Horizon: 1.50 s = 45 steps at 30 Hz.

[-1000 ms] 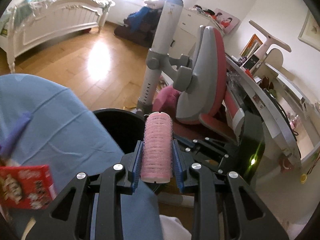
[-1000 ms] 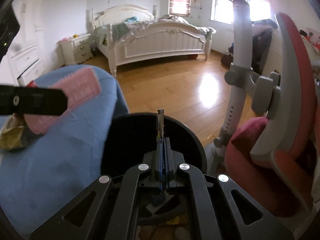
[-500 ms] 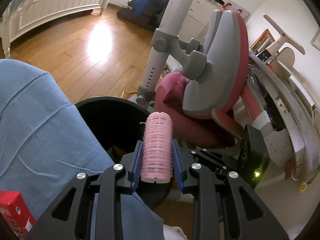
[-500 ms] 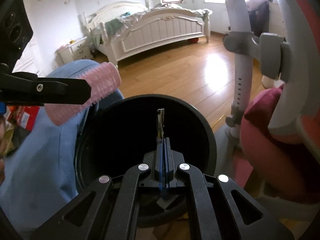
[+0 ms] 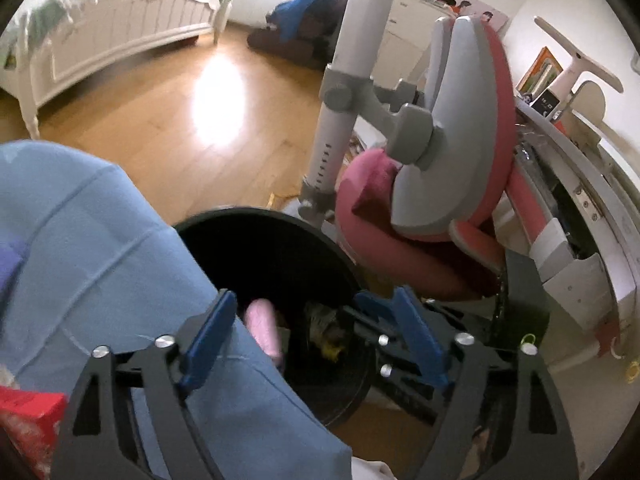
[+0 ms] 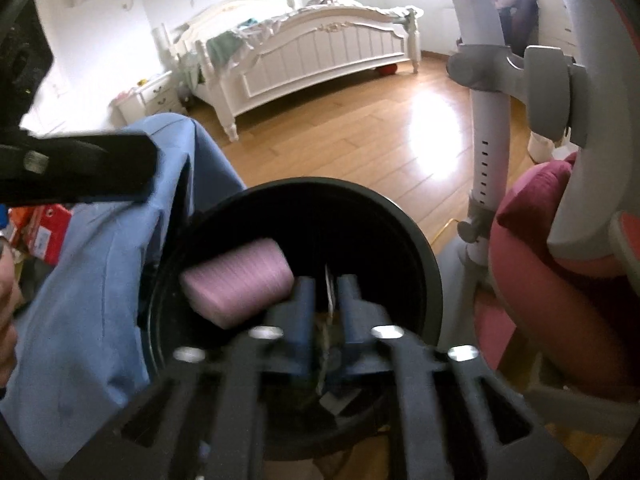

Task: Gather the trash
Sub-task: 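Grasp the white paper packet with the left gripper while the right grasps the tan wrapper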

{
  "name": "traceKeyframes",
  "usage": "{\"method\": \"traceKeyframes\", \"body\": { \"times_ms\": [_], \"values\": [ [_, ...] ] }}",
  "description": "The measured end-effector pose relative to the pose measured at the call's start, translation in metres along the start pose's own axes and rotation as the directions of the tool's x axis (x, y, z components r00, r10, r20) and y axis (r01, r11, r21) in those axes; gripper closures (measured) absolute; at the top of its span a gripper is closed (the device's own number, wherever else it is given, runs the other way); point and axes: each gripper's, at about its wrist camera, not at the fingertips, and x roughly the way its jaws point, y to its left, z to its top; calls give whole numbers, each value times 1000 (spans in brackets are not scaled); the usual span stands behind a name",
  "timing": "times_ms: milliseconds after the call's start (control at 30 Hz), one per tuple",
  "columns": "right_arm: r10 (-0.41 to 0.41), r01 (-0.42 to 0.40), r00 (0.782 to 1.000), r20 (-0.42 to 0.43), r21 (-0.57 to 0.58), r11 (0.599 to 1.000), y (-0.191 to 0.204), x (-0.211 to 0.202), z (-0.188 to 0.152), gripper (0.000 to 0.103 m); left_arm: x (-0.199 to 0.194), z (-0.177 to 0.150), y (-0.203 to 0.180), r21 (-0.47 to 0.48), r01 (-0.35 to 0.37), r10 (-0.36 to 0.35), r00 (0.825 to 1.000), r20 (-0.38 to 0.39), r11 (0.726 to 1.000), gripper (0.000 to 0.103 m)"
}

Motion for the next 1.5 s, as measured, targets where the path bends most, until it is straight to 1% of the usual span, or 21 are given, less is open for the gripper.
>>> {"method": "traceKeyframes", "body": {
  "times_ms": [33, 67, 100, 300, 433, 500, 633, 733, 800, 867, 933, 967, 1033, 1100, 1133, 1200, 1233, 1267, 1333, 1433, 1500],
  "values": [
    [2, -2, 1000, 15, 9, 1000, -1, -4, 0, 47, -7, -1, -2, 7, -6, 6, 1000, 12, 1000, 19],
    [5, -5, 1000, 30, 16, 1000, 0, -9, -1, 35, -12, -2, -4, 11, -2, 2, 1000, 21, 1000, 19],
    [7, -8, 999, 40, 21, 1000, 0, -12, -1, 30, -20, -4, -5, 15, 1, -2, 999, 32, 1000, 19],
    [39, -39, 998, 59, 9, 999, 17, -31, 7, 25, -72, -22, -3, 21, -24, 21, 993, 114, 999, 16],
    [76, -74, 994, 75, -30, 997, 46, -46, 17, 25, -115, -42, 13, 4, -72, 70, 982, 175, 997, 16],
    [110, -106, 991, 80, -56, 993, 66, -54, 24, 25, -140, -56, 33, -31, -118, 122, 973, 195, 993, 16],
    [206, -200, 977, 62, -90, 976, 106, -66, 40, 21, -180, -87, 83, -75, -151, 163, 964, 210, 986, 16],
    [276, -272, 961, 16, -125, 954, 141, -71, 50, 21, -200, -110, 116, -66, -252, 260, 948, 184, 966, 16],
    [339, -342, 940, -46, -152, 927, 170, -69, 55, 21, -211, -125, 135, -15, -306, 305, 939, 161, 952, 16],
    [402, -422, 904, -145, -160, 892, 202, -63, 55, 21, -216, -134, 149, 45, -328, 319, 937, 141, 944, 16],
    [426, -465, 877, -222, -170, 869, 227, -54, 53, 21, -217, -139, 161, 104, -344, 331, 935, 125, 933, 16],
    [413, -468, 872, -261, -204, 860, 243, -49, 49, 21, -216, -141, 167, 145, -347, 332, 936, 116, 927, 16],
    [393, -469, 874, -284, -285, 836, 264, -47, 42, 21, -215, -144, 176, 191, -322, 306, 946, 108, 927, 16],
    [408, -506, 861, -304, -427, 749, 288, -51, 35, 21, -210, -145, 182, 249, -266, 254, 964, 79, 931, 16],
    [368, -485, 874, -317, -528, 697, 301, -52, 31, 21, -206, -145, 182, 280, -250, 243, 968, 62, 927, 16],
    [288, -457, 889, -357, -636, 622, 316, -47, 24, 21, -198, -143, 180, 363, -220, 226, 974, 27, 905, 16],
    [260, -458, 887, -381, -670, 584, 323, -45, 21, 21, -197, -144, 179, 382, -211, 220, 975, 22, 900, 16],
    [239, -474, 879, -414, -692, 545, 329, -42, 20, 21, -196, -145, 178, 406, -195, 207, 978, 15, 893, 16],
    [205, -510, 856, -475, -709, 487, 338, -35, 21, 21, -193, -143, 175, 433, -154, 174, 985, -8, 888, 16],
    [133, -518, 846, -516, -737, 434, 350, -22, 19, 21, -188, -141, 169, 459, -107, 142, 989, -44, 882, 16],
    [97, -521, 840, -534, -744, 419, 350, -13, 14, 21, -183, -142, 165, 480, -106, 150, 987, -55, 871, 16]
  ]
}}
